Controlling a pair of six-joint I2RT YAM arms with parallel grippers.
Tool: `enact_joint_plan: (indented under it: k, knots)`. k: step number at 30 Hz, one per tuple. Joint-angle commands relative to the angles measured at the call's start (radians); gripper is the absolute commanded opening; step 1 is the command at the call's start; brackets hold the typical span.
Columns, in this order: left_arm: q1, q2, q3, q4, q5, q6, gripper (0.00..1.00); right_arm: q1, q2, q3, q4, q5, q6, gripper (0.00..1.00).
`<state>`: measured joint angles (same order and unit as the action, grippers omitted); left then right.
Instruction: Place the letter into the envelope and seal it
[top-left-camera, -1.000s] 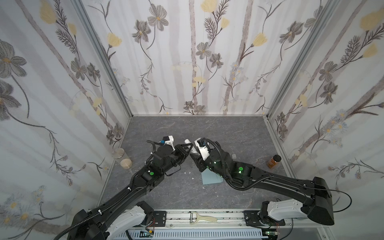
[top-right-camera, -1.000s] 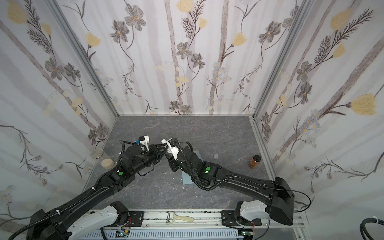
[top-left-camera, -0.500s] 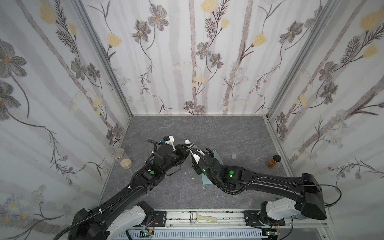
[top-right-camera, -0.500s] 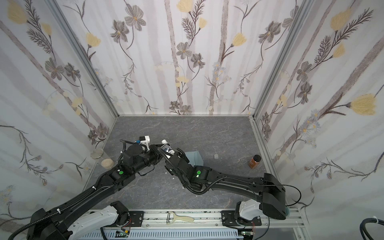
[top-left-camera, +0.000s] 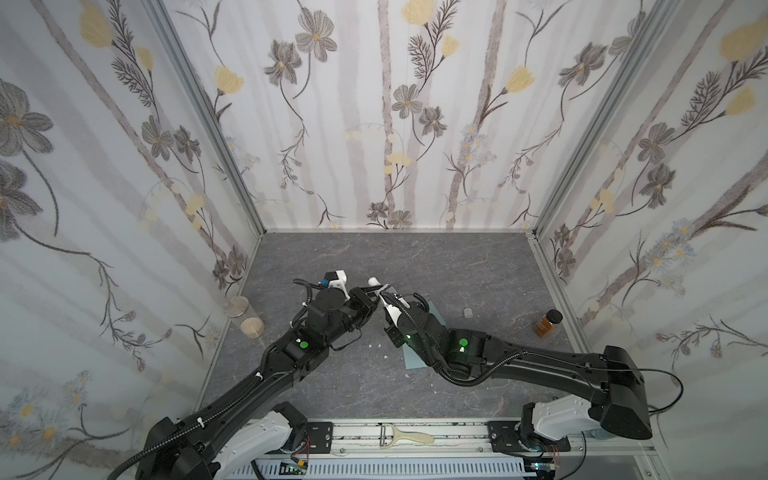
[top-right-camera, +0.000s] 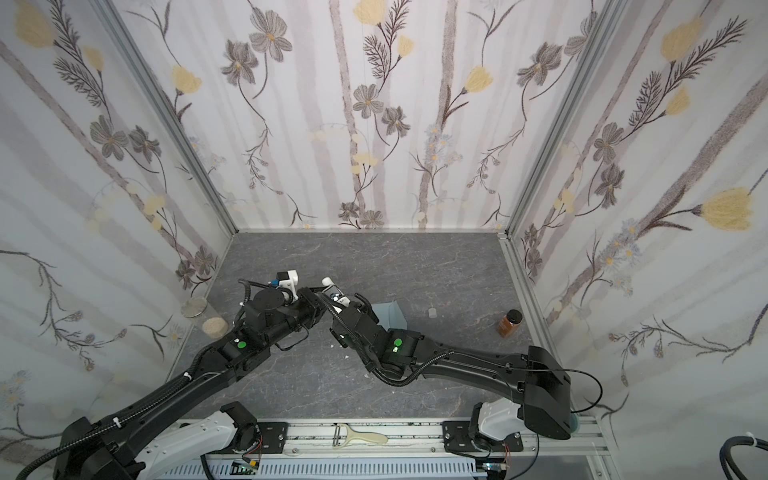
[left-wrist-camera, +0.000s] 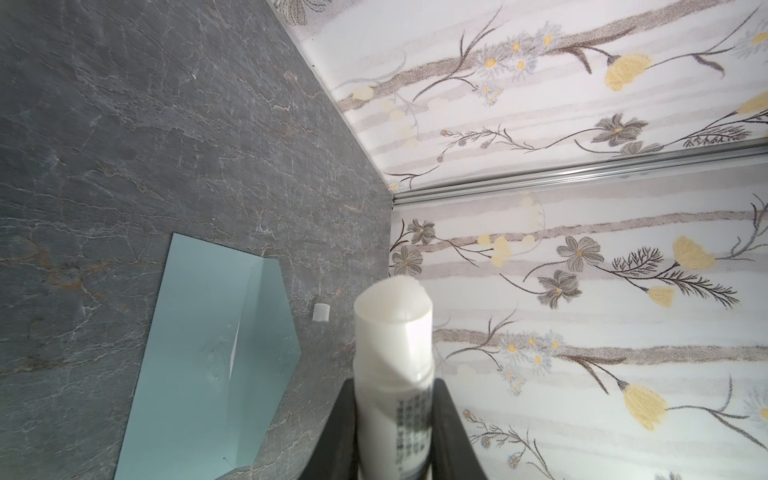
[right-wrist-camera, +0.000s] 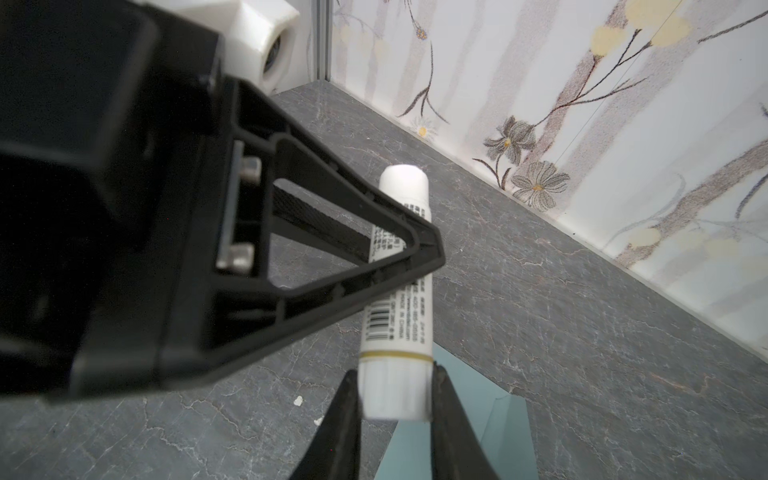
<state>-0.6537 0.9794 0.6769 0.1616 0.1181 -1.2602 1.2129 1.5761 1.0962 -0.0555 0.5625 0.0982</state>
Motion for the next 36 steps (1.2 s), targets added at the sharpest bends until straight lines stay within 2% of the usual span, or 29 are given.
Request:
enact_joint_plan:
  k: [1,10,13,20,30,36]
  knots:
    - [-0.007,-0.009,-0.002,0.073,0.032,0.001,0.00,-0.022,-0.027,0.000,0.084,-0.202,0.099,0.22]
    - [-0.036,-0.045,-0.070,0.145,0.005,-0.025,0.00,-0.183,-0.121,-0.113,0.276,-0.539,0.413,0.23]
    - [-0.048,-0.054,-0.099,0.190,-0.004,-0.043,0.00,-0.221,-0.128,-0.146,0.336,-0.609,0.518,0.23]
    - [-0.057,-0.069,-0.131,0.227,-0.014,-0.039,0.00,-0.322,-0.134,-0.287,0.602,-0.815,0.791,0.23]
    - [-0.064,-0.085,-0.158,0.271,-0.021,-0.026,0.00,-0.369,-0.097,-0.374,0.780,-0.913,1.038,0.24]
    - [-0.070,-0.088,-0.162,0.281,-0.026,-0.021,0.00,-0.370,-0.072,-0.391,0.822,-0.921,1.118,0.26]
